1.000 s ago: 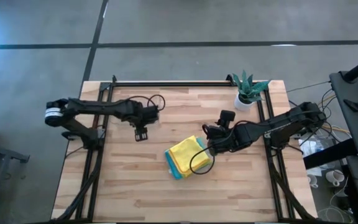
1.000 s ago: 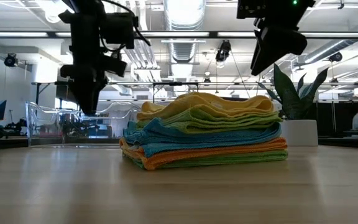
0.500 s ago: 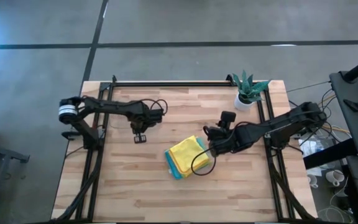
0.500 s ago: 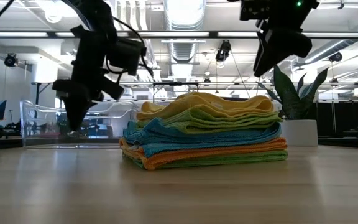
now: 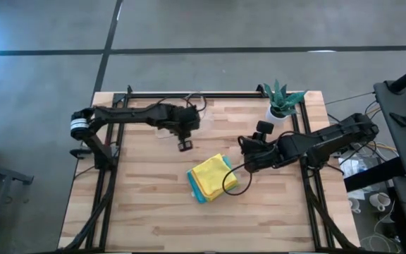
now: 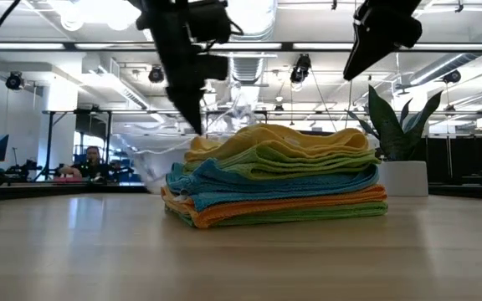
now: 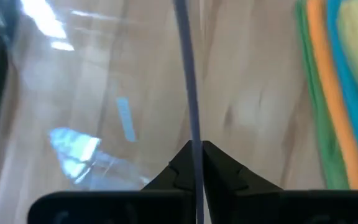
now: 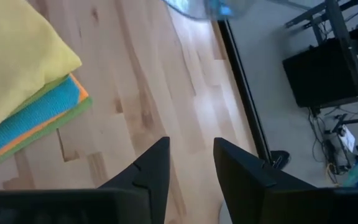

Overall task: Fold microfiber towels
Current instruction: Move the transparent bin to the top center of the table, then put the stacked microfiber cloths into the transparent bin

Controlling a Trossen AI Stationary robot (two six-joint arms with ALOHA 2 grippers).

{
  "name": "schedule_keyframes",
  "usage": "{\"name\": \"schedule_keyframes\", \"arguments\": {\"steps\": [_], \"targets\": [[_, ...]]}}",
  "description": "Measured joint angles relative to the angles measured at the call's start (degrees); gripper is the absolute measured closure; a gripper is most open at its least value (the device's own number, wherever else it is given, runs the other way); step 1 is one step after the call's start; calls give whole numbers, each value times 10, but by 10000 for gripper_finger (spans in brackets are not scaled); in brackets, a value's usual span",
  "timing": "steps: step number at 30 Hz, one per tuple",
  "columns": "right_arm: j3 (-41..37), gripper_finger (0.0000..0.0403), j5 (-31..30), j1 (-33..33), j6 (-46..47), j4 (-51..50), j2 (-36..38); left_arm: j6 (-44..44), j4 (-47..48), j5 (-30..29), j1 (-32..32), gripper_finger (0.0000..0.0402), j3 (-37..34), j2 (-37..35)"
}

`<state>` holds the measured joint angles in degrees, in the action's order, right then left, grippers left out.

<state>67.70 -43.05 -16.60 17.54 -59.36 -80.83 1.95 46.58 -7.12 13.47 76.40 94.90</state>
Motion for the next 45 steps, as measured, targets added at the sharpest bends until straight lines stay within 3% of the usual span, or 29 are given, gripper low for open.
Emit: {"name": "schedule_keyframes", "arguments": {"steps": [14, 27, 34, 40, 45], "targets": [[-5, 299, 45, 0, 20, 0, 16, 81, -46, 23, -1, 401, 136, 150], [-5, 306, 45, 0, 20, 1, 12, 90, -56, 23, -11, 397, 148, 162], [-5, 307, 45, 0, 20, 1, 12, 56, -42, 23, -13, 313, 149, 158], [-5, 307, 45, 0, 20, 1, 12, 29, 28, 23, -15, 228, 188, 143], [-5, 307, 45, 0, 19, 0, 12, -63, 103, 23, -34, 205, 209, 95]]}}
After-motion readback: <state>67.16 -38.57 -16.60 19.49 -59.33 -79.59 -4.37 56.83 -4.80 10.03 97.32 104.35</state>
